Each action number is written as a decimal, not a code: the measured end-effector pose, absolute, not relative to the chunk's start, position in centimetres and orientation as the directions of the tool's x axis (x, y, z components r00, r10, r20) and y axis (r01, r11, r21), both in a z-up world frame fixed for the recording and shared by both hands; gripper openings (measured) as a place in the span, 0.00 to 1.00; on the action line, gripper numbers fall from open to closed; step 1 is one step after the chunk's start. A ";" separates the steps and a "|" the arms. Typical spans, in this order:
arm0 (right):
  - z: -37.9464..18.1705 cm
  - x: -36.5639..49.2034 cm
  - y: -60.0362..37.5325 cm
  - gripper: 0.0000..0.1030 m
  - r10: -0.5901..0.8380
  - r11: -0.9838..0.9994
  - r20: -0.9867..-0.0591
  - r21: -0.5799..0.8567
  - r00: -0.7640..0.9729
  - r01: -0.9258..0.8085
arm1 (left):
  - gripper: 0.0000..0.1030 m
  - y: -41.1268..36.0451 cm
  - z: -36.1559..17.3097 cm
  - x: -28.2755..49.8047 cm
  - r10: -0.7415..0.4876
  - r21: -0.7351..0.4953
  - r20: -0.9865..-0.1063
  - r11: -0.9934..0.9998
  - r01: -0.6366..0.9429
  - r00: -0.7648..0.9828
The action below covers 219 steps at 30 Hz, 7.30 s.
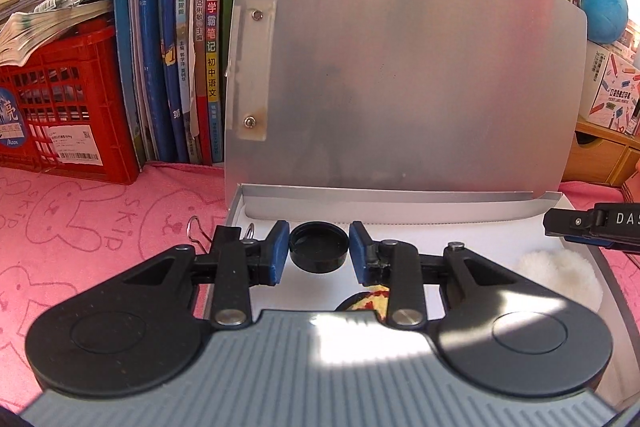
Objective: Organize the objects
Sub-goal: 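Open the left tool to release the black cap inside the box, then withdraw both open tools from the box toward the clothes pile, then move the left tool to a black cap while the right tool reaches another black cap, then close the left tool on a black cap while the right tool grasps another black cap, then carry the black cap in the left tool while the right tool carries its cap to the box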
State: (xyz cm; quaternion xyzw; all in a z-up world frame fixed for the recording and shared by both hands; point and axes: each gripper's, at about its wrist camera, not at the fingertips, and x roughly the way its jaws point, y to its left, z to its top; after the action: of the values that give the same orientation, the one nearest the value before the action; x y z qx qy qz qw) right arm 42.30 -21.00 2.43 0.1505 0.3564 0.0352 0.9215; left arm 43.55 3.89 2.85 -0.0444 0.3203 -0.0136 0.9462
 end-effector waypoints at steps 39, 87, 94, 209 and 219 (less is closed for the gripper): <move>11.5 27.2 -22.0 0.86 0.249 0.955 -0.485 0.268 0.838 -0.128 | 0.78 1.5 11.0 27.3 -0.181 -0.095 -0.484 0.983 0.154 0.856; 4.0 2.9 -20.2 1.00 0.215 0.972 -0.373 -0.009 0.903 -0.235 | 0.89 1.8 3.2 2.8 -0.216 -0.064 -0.410 0.976 0.208 0.886; 2.9 1.0 -19.7 1.00 0.176 0.975 -0.362 -0.065 0.915 -0.214 | 0.89 2.0 2.3 1.1 -0.213 -0.061 -0.415 0.977 0.207 0.885; 5.6 0.8 -18.2 0.35 0.201 0.978 -0.348 0.021 0.916 -0.206 | 0.37 0.5 4.7 2.9 -0.160 -0.072 -0.404 0.987 0.144 0.900; 6.5 4.7 -18.9 0.35 0.224 0.974 -0.389 0.079 0.894 -0.210 | 0.37 0.7 6.2 6.5 -0.169 -0.074 -0.425 0.986 0.152 0.889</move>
State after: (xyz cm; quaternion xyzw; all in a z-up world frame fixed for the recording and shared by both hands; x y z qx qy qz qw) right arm 4.72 -18.89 6.48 0.0173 0.2019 0.1117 0.9729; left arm 6.51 0.71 6.18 -0.0195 0.2203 -0.0827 0.9717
